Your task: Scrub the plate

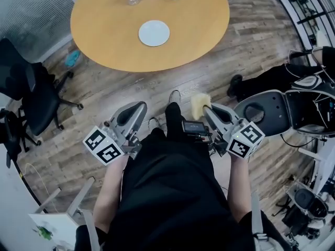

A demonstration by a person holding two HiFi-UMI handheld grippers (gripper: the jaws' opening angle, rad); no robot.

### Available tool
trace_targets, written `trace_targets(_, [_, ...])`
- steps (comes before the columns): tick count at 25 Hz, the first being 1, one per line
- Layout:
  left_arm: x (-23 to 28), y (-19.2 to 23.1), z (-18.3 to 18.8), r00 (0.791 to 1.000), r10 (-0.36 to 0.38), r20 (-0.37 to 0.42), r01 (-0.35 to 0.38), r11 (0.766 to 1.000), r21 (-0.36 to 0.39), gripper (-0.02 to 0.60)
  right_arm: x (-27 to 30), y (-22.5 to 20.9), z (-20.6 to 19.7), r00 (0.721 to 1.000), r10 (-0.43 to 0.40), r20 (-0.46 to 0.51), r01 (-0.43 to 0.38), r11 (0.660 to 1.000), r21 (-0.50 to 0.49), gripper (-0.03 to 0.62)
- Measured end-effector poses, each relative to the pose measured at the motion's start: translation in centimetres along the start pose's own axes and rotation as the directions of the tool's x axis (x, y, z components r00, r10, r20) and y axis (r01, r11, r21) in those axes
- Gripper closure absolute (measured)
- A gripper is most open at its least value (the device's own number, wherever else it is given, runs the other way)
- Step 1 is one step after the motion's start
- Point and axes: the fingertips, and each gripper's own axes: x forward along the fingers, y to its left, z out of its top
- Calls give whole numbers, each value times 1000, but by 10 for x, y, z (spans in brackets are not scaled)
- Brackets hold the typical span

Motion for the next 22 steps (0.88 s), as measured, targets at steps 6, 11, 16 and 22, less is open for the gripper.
trace_targets(6, [25,-8,-3,999,-27,-45,28,1000,9,571,-17,-23,8,998,-58,35,56,997,47,565])
trace_targets(11, [27,-9,-9,997,-22,-81,25,999,36,571,-17,-24,10,997,-52,51,50,998,36,565])
trace_targets(16, [23,-7,-11,995,-12,-96,17,999,49,570,-12,-18,16,997,-52,60,51,999,16,565])
trace_targets(22, [17,-1,-12,993,-6,-118,16,997,77,571,-1,-9,21,996,-49,70,50,999,-9,565])
